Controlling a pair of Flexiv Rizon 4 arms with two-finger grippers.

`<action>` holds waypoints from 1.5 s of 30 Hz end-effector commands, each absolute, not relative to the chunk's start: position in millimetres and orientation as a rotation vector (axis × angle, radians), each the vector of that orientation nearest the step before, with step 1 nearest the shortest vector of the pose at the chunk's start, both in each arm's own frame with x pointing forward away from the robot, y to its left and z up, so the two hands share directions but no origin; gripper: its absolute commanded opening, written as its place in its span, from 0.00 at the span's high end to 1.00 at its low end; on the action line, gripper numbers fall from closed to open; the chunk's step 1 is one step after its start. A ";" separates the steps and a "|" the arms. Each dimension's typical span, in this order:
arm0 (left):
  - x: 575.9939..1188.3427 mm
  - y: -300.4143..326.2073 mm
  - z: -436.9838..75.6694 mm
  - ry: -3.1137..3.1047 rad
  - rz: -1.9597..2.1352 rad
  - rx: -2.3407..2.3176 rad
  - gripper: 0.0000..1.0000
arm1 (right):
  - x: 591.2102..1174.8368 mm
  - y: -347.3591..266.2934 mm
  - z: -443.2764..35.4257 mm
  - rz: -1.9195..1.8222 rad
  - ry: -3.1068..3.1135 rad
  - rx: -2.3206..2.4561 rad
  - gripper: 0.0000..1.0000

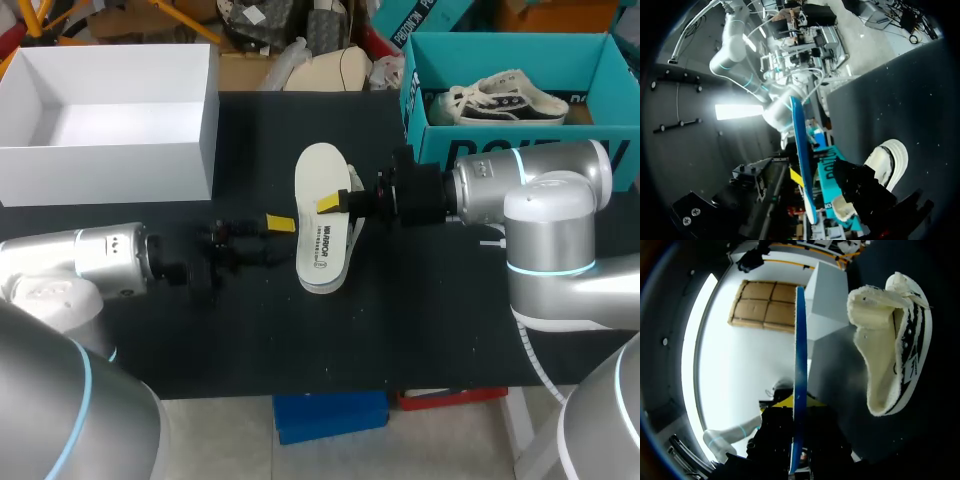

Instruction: Take the shoe out of the shoebox, open the shoe tongue, remove and reinsert the insole, then place the shoe into the shoebox

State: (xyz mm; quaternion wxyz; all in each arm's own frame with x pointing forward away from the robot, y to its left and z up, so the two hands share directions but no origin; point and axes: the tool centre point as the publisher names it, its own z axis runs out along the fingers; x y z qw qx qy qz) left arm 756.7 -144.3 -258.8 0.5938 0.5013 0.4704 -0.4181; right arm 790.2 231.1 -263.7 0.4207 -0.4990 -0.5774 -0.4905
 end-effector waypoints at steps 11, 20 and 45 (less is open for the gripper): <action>764.6 -177.8 -257.0 1.080 -0.931 1.097 0.84 | 789.6 232.2 -264.0 -1.232 -1.446 -1.253 1.00; 771.7 -184.0 -251.2 1.077 -0.915 1.055 0.71 | 789.6 232.2 -264.0 -1.232 -1.446 -1.253 1.00; 777.2 -178.6 -252.4 1.147 -1.139 1.116 1.00 | 789.5 230.5 -263.5 -1.238 -1.441 -1.268 0.56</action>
